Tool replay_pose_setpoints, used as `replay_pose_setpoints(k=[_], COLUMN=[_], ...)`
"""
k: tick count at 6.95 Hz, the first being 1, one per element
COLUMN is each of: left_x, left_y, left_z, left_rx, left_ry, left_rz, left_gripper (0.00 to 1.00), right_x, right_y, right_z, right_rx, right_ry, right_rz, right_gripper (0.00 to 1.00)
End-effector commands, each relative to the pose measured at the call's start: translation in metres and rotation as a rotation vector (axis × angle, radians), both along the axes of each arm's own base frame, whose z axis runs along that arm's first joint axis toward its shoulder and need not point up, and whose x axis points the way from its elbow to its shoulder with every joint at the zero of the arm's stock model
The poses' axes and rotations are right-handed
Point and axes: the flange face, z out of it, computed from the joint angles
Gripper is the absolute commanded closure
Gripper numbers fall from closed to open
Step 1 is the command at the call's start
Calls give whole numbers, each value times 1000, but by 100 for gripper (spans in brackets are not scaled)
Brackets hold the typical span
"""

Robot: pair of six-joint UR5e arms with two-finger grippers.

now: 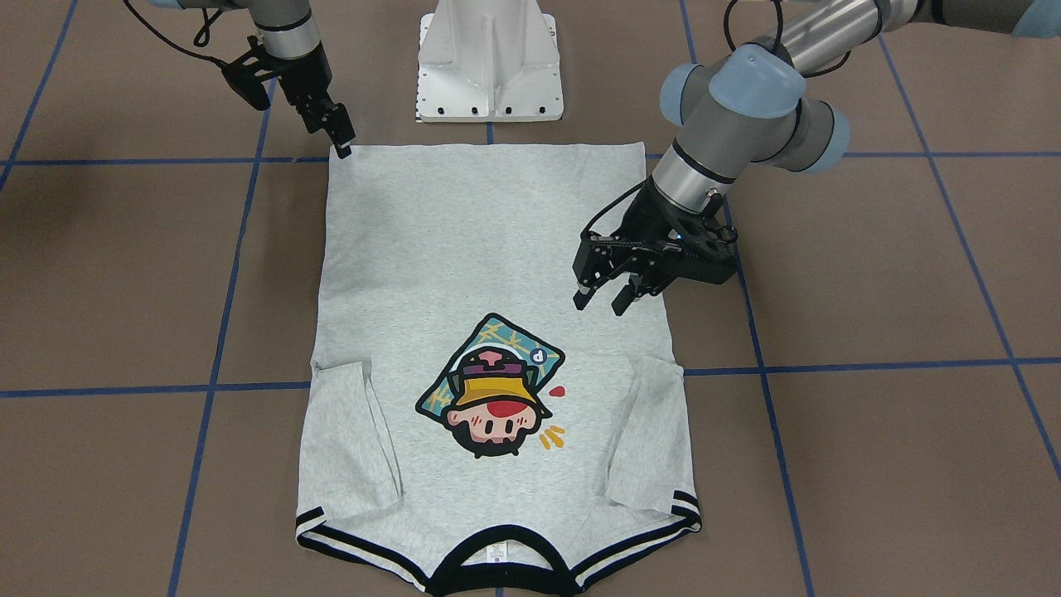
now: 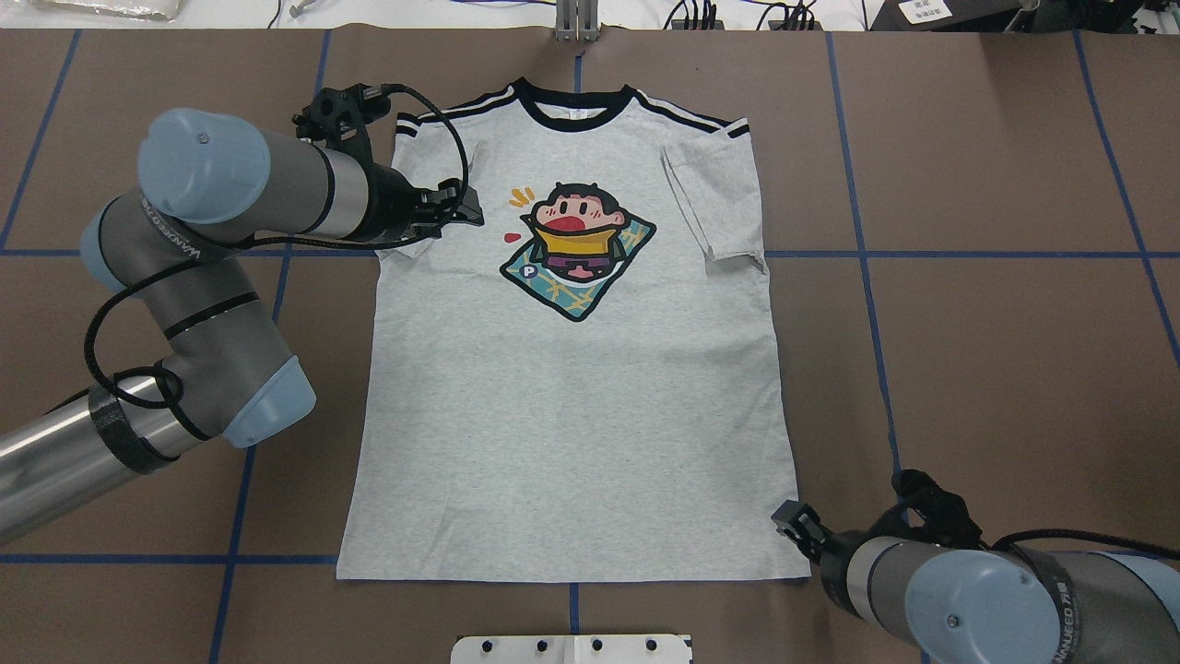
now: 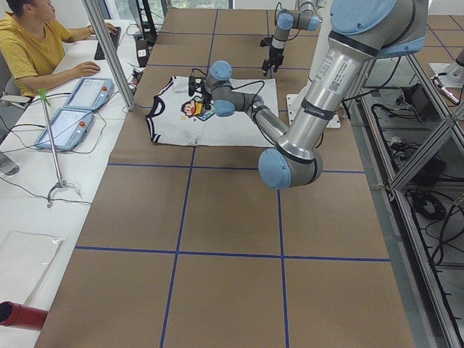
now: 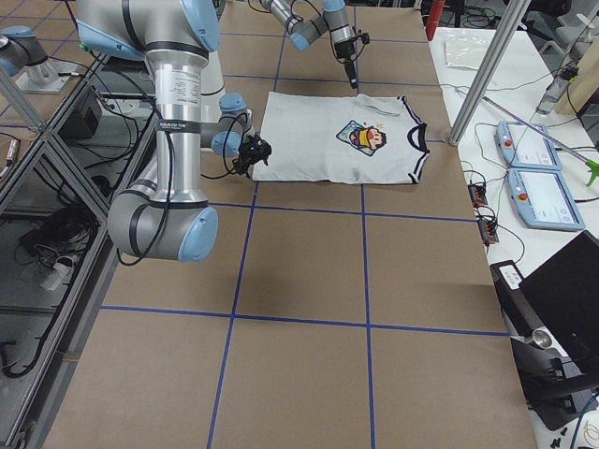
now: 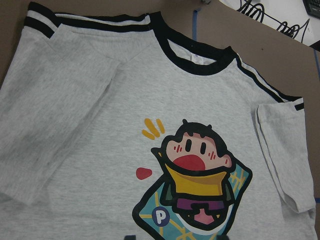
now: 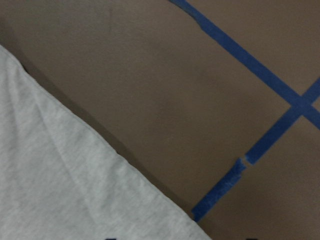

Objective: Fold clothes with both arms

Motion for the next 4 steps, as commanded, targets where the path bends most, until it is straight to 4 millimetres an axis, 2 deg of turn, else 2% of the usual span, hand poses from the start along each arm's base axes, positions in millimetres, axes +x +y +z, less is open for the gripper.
replay_pose_setpoints(k=[1, 2, 4], left_x=[-1, -2, -2], left_y=[0, 0, 0], left_z=[1, 5, 6], left_rx=[5, 3, 2], left_ry=[-3, -9, -10], left_rz=[-15, -23, -23], left_gripper=[35, 35, 34], right_x=[-3, -6, -22], right_y=[14, 16, 18], right_z=[9, 5, 15], right_rx=[-16, -21, -13], right_ry=[14, 6, 31], right_rz=[-14, -23, -40], right_gripper=[17, 17, 19])
